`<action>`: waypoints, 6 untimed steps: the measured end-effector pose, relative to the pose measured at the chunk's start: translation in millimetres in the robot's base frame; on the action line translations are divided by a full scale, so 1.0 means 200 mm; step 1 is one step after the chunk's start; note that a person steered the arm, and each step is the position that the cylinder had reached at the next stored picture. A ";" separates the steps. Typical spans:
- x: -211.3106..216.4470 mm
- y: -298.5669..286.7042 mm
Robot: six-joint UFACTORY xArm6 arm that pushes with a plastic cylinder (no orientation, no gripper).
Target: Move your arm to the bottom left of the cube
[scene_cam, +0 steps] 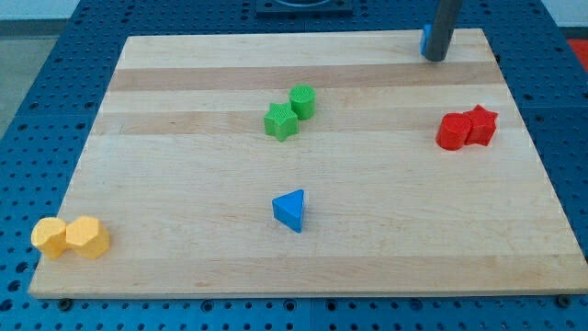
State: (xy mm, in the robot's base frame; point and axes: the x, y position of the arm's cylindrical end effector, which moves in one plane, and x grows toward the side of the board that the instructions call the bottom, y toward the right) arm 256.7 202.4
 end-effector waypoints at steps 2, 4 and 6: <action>0.19 -0.13; 0.17 -0.36; 0.19 -0.40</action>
